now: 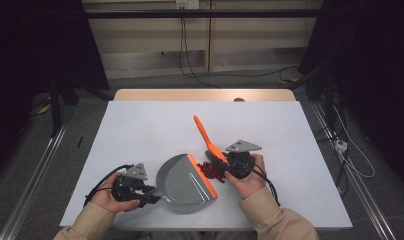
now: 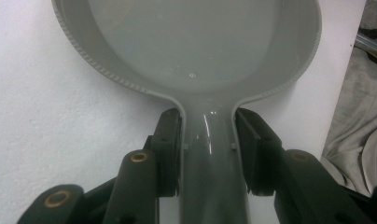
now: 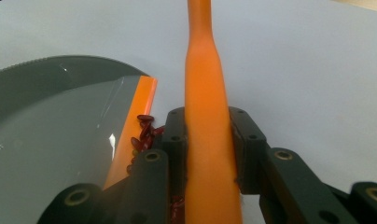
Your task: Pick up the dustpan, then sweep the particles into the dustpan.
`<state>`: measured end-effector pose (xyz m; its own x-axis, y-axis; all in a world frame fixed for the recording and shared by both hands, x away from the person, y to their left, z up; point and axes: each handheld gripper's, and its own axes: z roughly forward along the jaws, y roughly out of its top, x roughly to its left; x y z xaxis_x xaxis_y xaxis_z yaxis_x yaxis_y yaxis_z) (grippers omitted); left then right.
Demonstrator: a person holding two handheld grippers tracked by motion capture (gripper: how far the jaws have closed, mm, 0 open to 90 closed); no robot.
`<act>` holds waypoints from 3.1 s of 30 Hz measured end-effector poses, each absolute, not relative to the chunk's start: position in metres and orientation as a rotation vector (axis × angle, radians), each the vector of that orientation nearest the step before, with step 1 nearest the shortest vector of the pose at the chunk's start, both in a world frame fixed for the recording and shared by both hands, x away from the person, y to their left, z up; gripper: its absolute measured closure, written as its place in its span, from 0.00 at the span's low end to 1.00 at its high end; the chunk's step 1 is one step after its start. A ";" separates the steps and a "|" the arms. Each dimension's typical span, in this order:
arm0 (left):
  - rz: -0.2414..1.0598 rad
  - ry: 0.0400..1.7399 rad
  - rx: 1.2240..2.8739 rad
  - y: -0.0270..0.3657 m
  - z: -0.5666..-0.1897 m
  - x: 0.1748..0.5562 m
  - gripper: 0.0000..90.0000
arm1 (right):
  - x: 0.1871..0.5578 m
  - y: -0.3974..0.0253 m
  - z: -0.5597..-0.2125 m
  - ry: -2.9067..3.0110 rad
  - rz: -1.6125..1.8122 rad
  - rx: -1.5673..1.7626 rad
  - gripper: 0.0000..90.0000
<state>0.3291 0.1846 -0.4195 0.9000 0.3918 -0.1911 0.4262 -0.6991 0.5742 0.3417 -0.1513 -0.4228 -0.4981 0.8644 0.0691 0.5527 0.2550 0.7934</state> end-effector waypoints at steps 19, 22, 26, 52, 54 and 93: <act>-0.073 0.589 2.422 0.184 -0.420 0.330 0.70 | 0.341 -0.146 -0.423 2.157 1.137 1.307 0.79; -0.077 0.589 2.421 0.184 -0.420 0.330 0.70 | 0.341 -0.145 -0.422 2.161 1.137 1.307 0.79; -0.077 0.589 2.420 0.184 -0.420 0.330 0.70 | 0.340 -0.142 -0.422 2.166 1.139 1.305 0.79; -0.083 0.596 2.424 0.182 -0.419 0.330 0.70 | 0.335 -0.104 -0.421 2.133 1.267 1.359 0.79; -0.088 0.596 2.416 0.183 -0.420 0.330 0.70 | 0.333 -0.095 -0.416 2.146 1.288 1.334 0.80; -0.047 0.582 2.412 0.181 -0.421 0.326 0.62 | 0.336 -0.118 -0.409 2.050 1.341 1.327 0.79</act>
